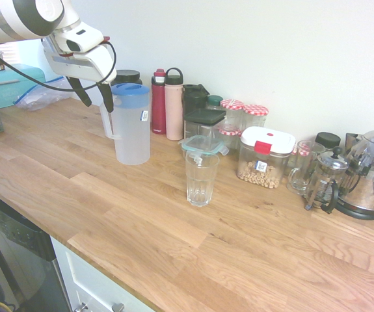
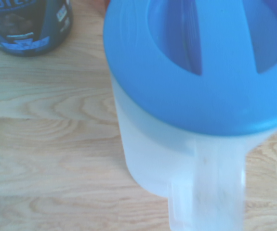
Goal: Pour me some water
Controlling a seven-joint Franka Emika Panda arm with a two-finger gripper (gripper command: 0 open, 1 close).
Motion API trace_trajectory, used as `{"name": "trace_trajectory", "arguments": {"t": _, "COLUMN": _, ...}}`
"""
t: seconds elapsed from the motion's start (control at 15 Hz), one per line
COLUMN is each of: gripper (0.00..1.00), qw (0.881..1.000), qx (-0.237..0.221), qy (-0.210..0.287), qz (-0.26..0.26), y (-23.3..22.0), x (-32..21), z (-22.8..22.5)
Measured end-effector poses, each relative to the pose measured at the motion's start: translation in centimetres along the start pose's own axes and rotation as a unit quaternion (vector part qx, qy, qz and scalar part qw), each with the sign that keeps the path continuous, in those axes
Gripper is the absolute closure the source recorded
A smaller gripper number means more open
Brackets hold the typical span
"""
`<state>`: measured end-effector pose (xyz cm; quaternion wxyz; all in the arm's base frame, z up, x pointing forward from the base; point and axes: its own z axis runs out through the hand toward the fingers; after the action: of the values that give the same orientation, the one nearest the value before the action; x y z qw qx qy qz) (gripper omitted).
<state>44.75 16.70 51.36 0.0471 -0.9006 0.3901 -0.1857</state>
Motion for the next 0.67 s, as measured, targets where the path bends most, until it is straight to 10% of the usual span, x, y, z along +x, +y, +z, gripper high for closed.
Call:
{"name": "trace_trajectory", "arguments": {"t": 0.07, "gripper": 1.0, "qw": 1.0, "qx": -0.005, "qy": -0.002, "qz": 0.005, "y": -0.3, "x": 0.2, "z": 0.7}}
{"name": "trace_trajectory", "arguments": {"t": 0.67, "gripper": 1.0, "qw": 0.999, "qx": -0.015, "qy": -0.022, "qz": 0.026, "y": -0.9, "x": 2.1, "z": 3.6}}
